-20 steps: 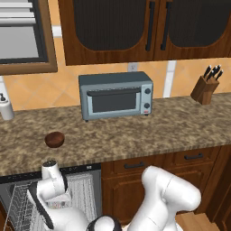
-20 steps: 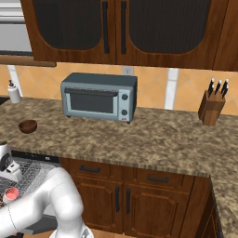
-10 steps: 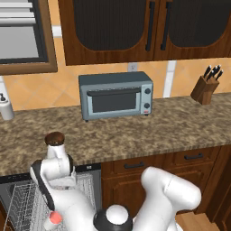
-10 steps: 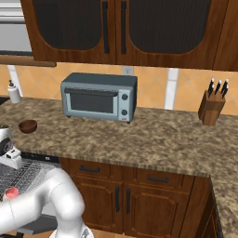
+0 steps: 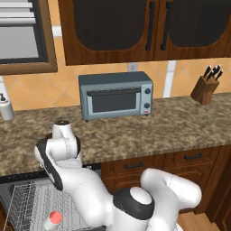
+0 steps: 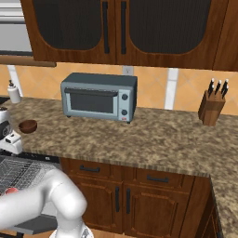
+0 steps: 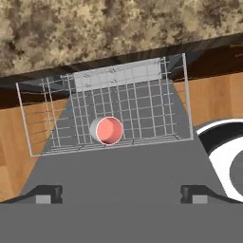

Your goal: Pick up the cup and bowl from the counter, place them in the dishwasher, and close the dishwasher door.

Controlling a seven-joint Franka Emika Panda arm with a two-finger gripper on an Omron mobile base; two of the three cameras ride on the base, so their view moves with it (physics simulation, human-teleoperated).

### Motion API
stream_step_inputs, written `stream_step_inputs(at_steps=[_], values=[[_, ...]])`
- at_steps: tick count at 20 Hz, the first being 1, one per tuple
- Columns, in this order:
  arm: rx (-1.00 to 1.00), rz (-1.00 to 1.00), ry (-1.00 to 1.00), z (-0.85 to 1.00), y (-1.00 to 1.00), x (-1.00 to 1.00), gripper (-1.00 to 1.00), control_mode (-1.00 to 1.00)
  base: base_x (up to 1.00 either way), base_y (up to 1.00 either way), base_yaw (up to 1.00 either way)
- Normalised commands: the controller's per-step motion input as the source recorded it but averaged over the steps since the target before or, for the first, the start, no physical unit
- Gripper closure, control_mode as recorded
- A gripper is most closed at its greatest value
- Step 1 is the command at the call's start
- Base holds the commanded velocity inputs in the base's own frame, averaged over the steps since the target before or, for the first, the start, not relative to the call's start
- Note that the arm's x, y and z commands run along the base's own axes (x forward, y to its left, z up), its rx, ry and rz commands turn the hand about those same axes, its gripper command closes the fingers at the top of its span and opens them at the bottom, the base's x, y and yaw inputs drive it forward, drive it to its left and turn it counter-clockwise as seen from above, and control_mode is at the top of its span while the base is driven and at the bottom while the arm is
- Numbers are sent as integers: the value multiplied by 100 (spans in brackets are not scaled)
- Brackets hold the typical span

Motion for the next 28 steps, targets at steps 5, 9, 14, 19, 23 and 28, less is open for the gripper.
stream_step_inputs(at_steps=[5, 9, 14, 19, 23, 28], values=[[6, -8, -8, 70, -34, 3, -100, -100, 0, 0, 0], [17, -16, 0, 34, -37, 25, -100, -100, 0, 0, 0], [16, -20, 0, 12, -38, 41, -100, -100, 0, 0, 0], [4, -8, 2, 12, -8, 28, -100, -100, 0, 0, 0], [0, 0, 0, 1, 0, 8, -100, -100, 0, 0, 0], [-9, 2, 0, 0, 0, 36, -100, -100, 0, 0, 0]])
